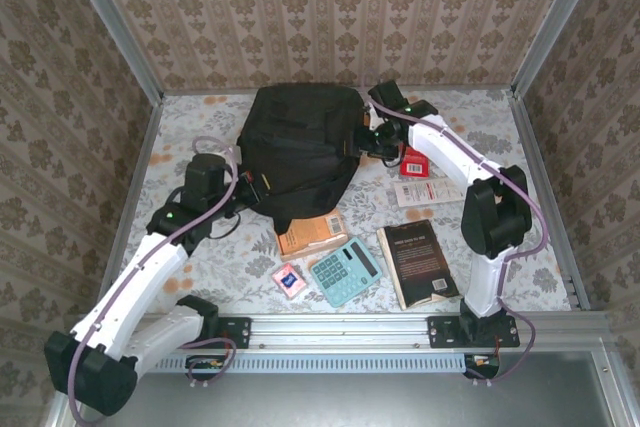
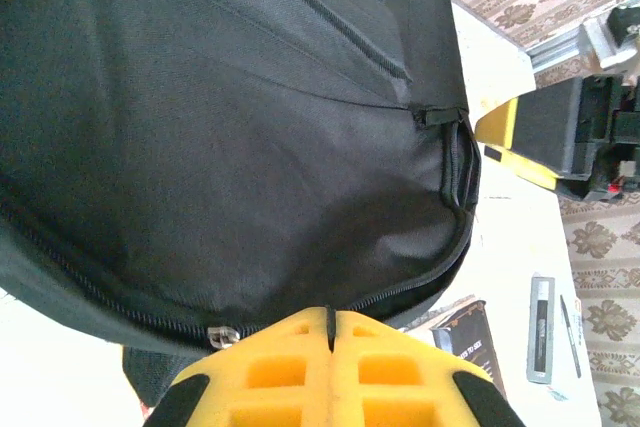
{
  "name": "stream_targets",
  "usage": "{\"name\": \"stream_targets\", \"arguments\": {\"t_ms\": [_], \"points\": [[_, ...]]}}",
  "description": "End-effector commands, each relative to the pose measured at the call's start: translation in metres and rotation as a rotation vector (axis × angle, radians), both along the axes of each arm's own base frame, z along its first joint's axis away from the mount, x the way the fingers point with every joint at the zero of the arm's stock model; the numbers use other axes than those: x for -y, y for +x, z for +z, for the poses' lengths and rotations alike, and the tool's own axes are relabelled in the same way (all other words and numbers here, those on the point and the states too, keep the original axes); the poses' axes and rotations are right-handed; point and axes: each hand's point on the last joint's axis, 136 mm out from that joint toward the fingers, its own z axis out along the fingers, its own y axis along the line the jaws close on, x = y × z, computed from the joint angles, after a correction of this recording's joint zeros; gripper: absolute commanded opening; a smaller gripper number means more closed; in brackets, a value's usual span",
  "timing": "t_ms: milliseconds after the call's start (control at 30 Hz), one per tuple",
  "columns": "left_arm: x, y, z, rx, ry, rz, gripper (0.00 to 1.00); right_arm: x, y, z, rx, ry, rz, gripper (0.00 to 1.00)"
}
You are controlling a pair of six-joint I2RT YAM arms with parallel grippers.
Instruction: Pack the student bag
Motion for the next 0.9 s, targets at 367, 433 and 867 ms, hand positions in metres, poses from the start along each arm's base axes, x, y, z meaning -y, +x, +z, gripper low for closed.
{"name": "stream_targets", "arguments": {"t_ms": [367, 433, 867], "points": [[0.055, 0.018, 0.039, 0.108, -0.065, -0.103, 0.00, -0.045, -0.087, 0.039, -0.218, 0.419, -0.351, 0.75], [0.059, 0.018, 0.046, 0.120, -0.075, -0.111, 0.00, -0.056, -0.097, 0.039, -0.239, 0.446, -0.355, 0.81], [0.083, 0.005, 0.050, 0.135, -0.090, -0.176, 0.00, -0.060, -0.104, 0.021, -0.287, 0.499, -0.474, 0.61]]}}
